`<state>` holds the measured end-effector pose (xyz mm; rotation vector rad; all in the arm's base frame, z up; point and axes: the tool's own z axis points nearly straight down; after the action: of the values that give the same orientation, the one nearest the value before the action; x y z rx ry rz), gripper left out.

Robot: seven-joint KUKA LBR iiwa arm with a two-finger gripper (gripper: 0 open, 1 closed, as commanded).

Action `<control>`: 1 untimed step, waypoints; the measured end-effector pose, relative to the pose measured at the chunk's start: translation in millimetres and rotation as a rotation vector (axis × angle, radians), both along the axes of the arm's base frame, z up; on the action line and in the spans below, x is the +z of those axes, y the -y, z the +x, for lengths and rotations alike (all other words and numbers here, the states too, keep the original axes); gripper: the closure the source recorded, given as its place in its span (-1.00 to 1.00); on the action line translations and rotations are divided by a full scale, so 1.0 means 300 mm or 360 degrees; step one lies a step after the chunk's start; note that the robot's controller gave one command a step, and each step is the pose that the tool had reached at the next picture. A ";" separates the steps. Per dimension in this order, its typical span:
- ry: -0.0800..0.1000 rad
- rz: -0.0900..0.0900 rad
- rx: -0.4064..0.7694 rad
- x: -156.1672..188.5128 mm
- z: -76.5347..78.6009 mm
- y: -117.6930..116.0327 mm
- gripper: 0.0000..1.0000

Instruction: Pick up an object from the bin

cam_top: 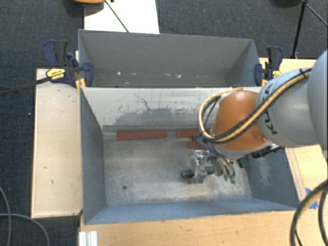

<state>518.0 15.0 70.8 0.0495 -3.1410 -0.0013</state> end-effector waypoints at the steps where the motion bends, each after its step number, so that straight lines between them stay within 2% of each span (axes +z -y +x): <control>1: 0.0001 0.0000 -0.0001 0.004 0.000 0.000 1.00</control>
Offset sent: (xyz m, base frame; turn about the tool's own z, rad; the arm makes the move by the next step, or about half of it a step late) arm 0.0000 0.0002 0.0320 0.0000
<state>518.0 15.0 72.0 0.0490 -3.1419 -0.0014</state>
